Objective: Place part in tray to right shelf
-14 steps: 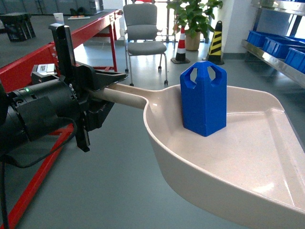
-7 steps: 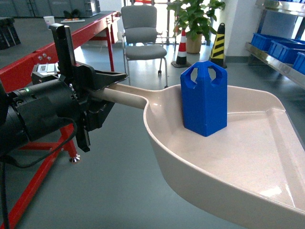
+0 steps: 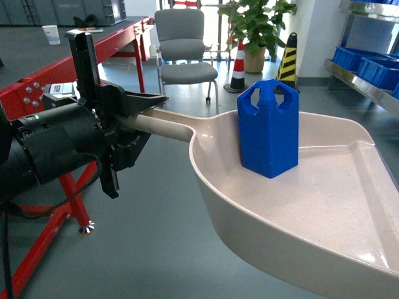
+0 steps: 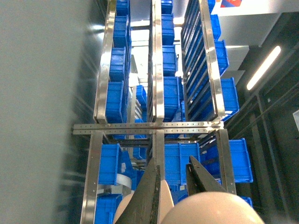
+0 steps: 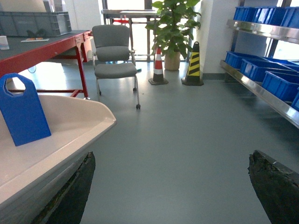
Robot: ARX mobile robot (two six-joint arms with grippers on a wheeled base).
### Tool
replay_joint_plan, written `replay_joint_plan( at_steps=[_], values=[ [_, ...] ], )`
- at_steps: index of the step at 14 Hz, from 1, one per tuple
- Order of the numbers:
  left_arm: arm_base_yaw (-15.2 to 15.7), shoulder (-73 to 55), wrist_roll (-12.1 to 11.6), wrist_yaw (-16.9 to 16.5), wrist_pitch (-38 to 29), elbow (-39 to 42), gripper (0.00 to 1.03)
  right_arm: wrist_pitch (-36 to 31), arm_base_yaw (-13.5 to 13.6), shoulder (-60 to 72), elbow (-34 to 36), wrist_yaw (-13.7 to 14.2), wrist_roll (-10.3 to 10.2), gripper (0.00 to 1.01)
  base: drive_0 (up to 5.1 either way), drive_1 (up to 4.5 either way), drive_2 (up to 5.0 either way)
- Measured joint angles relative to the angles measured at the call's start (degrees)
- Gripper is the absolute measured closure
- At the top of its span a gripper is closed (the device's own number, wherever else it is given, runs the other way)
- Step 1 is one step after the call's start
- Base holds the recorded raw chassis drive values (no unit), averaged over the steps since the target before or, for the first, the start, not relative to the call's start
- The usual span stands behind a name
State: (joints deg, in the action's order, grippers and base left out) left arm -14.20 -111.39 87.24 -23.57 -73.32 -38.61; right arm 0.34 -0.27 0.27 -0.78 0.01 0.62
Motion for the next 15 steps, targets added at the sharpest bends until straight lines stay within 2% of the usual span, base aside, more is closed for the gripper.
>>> replay_joint_plan(
  at_steps=[10,15],
  values=[
    [0.6,-0.1,0.0,0.4,-0.3,0.0,0.9,-0.2,0.1,0.0,0.0,0.0,0.0,0.03,0.1,4.35,-4.2],
    [-0.1,-0.1,0.0,-0.1,0.0,-0.1,0.9,-0.1,0.3,0.0,0.0,0.0,0.0,0.03,-2.0,-1.98,-2.0]
  ],
)
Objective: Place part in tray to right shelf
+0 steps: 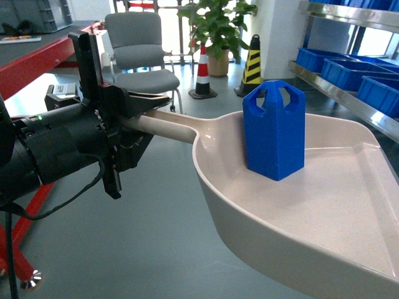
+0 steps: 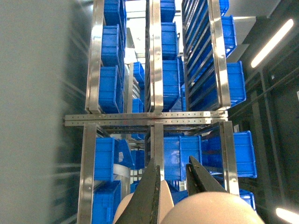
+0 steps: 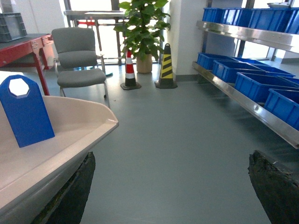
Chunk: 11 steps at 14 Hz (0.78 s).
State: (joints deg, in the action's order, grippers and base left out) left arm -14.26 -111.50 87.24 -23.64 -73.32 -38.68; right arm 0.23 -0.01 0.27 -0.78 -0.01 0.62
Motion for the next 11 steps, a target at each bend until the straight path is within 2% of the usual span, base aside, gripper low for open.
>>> replay_joint_plan(
  at_steps=[11],
  values=[
    [0.1,0.0,0.0,0.2,0.0,0.0,0.9,0.0,0.0,0.0,0.0,0.0,0.0,0.03,-1.6,-1.62,-1.6]
  ],
)
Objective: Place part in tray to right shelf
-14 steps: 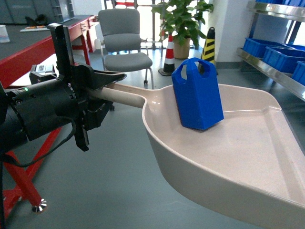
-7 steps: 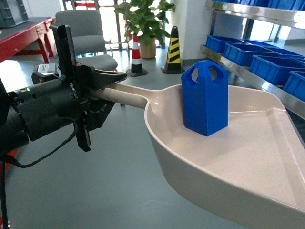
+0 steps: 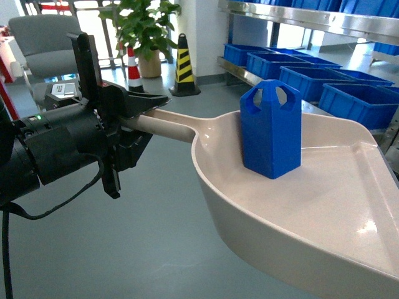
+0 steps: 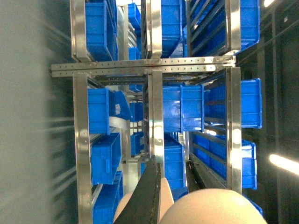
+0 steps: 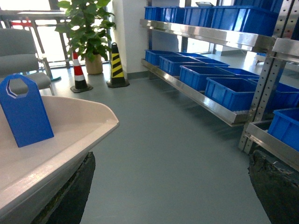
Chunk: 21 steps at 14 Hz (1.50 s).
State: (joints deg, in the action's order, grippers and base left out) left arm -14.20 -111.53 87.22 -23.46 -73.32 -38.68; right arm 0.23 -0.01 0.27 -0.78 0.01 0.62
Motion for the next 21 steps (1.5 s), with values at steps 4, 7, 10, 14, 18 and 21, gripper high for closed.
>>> replay_joint_plan(
  at_steps=[4,7,10,14,18,21],
  values=[
    [0.1,0.0,0.0,0.1,0.0,0.0,0.9,0.0,0.0,0.0,0.0,0.0,0.0,0.03,-1.6,-1.59,-1.6],
    [0.1,0.0,0.0,-0.1,0.0,0.0,0.9,0.0,0.0,0.0,0.0,0.0,0.0,0.03,-1.6,-1.56,-1.6],
    [0.1,0.0,0.0,0.0,0.0,0.0,0.9,0.0,0.0,0.0,0.0,0.0,0.0,0.03,-1.6,-1.65,-1.6],
    [0.0,0.0,0.0,-0.1,0.0,0.0,0.9,0.0,0.0,0.0,0.0,0.0,0.0,0.03,-1.6,-1.62,-1.6],
    [0.0,0.0,0.0,0.0,0.0,0.0,0.9,0.0,0.0,0.0,0.0,0.0,0.0,0.03,-1.7,-1.73,-1.7],
    [0.0,0.0,0.0,-0.1,0.0,0.0,0.9,0.0,0.0,0.0,0.0,0.0,0.0,0.03,-1.5,-1.52,-1.5]
  ],
)
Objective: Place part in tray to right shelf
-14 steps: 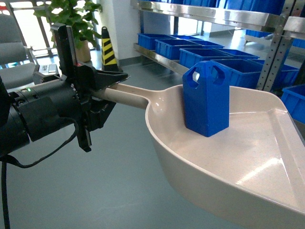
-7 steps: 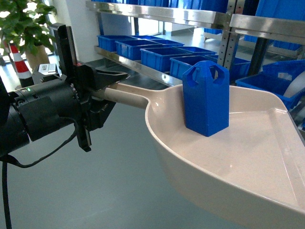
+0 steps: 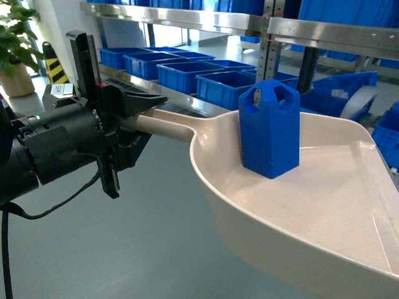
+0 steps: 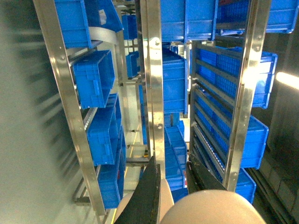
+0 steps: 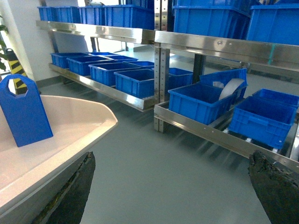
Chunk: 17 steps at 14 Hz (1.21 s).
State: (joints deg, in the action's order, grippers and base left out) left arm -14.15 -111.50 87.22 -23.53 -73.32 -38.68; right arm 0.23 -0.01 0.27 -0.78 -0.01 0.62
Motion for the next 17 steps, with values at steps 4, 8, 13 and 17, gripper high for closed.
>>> replay_joint_plan(
  at_steps=[4,8,13,17],
  values=[
    [0.1,0.0,0.0,0.2,0.0,0.0,0.9,0.0,0.0,0.0,0.0,0.0,0.0,0.03,-1.7,-1.74,-1.7],
    [0.1,0.0,0.0,0.3,0.0,0.0,0.9,0.0,0.0,0.0,0.0,0.0,0.0,0.03,-1.6,-1.62,-1.6],
    [0.1,0.0,0.0,0.0,0.0,0.0,0.9,0.0,0.0,0.0,0.0,0.0,0.0,0.03,-1.7,-1.66,-1.7],
    [0.0,0.0,0.0,0.0,0.0,0.0,0.9,0.0,0.0,0.0,0.0,0.0,0.0,0.03,-1.6,-1.62,-1.6]
  ],
)
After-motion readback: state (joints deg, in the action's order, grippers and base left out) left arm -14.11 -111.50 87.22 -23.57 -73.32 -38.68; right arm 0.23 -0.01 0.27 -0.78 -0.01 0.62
